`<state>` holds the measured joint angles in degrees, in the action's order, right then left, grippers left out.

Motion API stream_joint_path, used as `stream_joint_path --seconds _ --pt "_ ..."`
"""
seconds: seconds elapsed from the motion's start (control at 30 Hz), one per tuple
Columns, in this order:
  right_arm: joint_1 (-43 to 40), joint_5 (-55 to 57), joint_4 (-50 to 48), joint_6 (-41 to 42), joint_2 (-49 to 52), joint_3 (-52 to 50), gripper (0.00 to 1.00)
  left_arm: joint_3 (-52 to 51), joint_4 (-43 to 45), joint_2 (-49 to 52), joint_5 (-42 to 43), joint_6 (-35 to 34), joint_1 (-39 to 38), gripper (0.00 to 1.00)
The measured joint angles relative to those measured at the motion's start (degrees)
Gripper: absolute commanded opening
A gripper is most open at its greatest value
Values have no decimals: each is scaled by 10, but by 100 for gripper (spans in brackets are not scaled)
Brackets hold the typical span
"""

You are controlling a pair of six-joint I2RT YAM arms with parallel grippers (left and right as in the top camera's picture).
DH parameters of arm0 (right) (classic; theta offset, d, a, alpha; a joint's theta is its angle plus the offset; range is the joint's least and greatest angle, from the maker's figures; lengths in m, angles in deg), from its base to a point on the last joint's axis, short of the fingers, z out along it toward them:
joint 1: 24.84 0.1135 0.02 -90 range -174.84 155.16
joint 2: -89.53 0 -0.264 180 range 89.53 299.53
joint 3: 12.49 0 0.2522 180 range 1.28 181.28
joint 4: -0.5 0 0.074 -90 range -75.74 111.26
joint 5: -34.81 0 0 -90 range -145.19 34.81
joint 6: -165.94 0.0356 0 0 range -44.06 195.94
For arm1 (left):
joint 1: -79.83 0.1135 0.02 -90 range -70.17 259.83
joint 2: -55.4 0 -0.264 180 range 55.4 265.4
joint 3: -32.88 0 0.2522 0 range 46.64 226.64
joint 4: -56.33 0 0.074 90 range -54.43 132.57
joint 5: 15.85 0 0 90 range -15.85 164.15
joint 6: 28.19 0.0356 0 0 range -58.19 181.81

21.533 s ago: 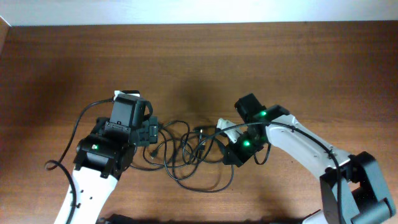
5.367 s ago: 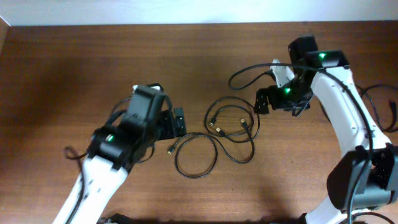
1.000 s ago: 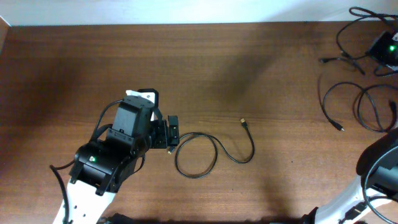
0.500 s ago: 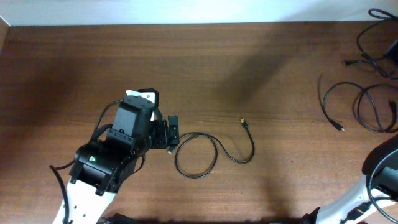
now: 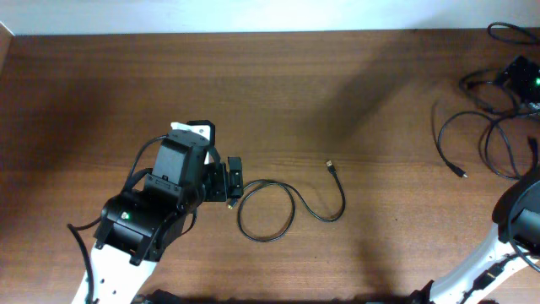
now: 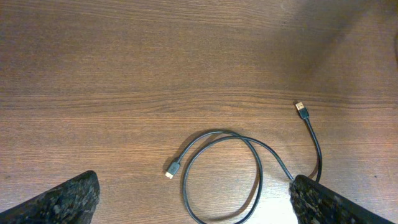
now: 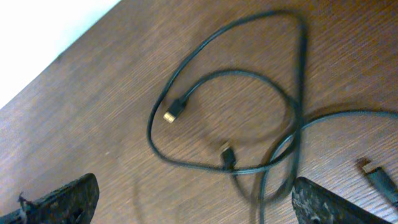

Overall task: Untangle cables
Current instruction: 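Lay the cable at the right table edge and withdraw the right gripper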

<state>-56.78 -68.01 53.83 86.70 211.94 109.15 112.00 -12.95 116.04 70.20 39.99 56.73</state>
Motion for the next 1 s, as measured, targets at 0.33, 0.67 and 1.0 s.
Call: stream_joint_path --seconds 0.33,0.67,1.0 --pt "0 -91 55 0 -10 0 99 0 0 0 0 0 0 99" --pt "0 -107 96 0 -255 2 99 0 0 0 0 0 0 99" --pt "3 -163 311 -37 -407 8 99 0 0 0 0 0 0 99"
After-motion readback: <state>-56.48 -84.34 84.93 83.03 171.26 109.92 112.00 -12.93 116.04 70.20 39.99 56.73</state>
